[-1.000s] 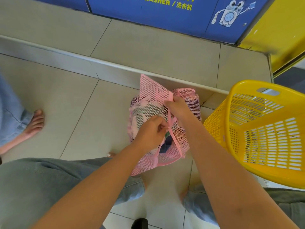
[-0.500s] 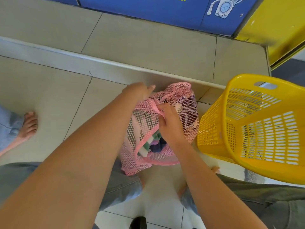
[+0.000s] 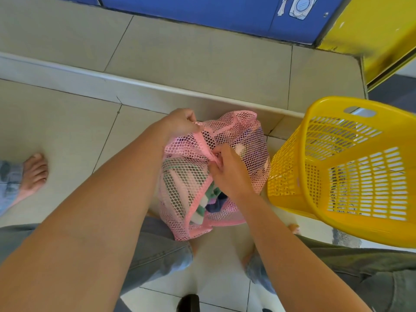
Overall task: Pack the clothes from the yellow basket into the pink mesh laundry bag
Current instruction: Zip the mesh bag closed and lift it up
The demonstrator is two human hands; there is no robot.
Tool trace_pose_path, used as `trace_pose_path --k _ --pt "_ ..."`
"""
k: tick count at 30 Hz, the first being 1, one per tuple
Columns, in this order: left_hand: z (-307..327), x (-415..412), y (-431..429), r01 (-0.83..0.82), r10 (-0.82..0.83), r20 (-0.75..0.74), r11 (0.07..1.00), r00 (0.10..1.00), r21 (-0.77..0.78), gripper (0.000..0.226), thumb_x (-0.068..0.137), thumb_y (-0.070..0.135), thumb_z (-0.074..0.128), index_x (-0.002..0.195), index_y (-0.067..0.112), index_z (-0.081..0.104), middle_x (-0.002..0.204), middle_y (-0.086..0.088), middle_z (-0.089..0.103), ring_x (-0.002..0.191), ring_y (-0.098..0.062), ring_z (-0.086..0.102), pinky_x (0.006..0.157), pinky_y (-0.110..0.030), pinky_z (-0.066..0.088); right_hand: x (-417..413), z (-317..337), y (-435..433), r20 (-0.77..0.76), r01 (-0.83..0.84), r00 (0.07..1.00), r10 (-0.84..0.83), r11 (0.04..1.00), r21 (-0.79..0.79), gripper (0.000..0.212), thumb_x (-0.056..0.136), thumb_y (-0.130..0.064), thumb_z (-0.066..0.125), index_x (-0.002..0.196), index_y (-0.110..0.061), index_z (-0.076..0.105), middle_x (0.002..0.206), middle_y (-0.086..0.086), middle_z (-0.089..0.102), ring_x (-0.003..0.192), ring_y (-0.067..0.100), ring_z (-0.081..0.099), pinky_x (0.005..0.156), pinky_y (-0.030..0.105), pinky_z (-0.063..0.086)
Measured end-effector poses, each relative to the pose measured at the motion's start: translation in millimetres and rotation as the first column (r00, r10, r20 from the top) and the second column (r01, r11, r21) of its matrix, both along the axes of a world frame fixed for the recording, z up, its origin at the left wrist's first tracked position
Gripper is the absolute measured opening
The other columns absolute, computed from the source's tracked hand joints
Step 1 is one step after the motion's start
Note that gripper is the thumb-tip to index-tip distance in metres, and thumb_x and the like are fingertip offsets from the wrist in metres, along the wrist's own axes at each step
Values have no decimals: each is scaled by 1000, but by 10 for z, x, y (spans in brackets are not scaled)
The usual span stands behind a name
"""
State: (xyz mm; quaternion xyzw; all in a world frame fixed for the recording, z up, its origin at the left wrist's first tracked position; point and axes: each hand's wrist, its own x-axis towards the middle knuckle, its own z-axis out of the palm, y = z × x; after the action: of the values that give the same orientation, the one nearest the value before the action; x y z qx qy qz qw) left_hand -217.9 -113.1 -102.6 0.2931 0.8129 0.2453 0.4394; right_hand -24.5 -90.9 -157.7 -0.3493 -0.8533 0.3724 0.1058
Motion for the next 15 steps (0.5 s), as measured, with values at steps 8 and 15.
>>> trace_pose_path --k 8,15 --pt "38 -46 -97 -256 220 317 964 922 74 26 87 30 69 78 18 48 81 -10 64 69 -21 58 64 -36 45 -477 286 237 -110 205 972 -209 978 -40 24 96 -37 49 103 -18 62 87 -5 66 79 17 62 73 41 53" --pt "14 -18 -93 -366 298 424 927 855 87 26 97 33 56 78 16 55 65 -3 61 53 -16 58 55 -28 47 -737 305 331 -69 130 986 -152 959 -251 18 96 -24 54 108 -16 65 83 -5 66 72 12 60 63 30 46"
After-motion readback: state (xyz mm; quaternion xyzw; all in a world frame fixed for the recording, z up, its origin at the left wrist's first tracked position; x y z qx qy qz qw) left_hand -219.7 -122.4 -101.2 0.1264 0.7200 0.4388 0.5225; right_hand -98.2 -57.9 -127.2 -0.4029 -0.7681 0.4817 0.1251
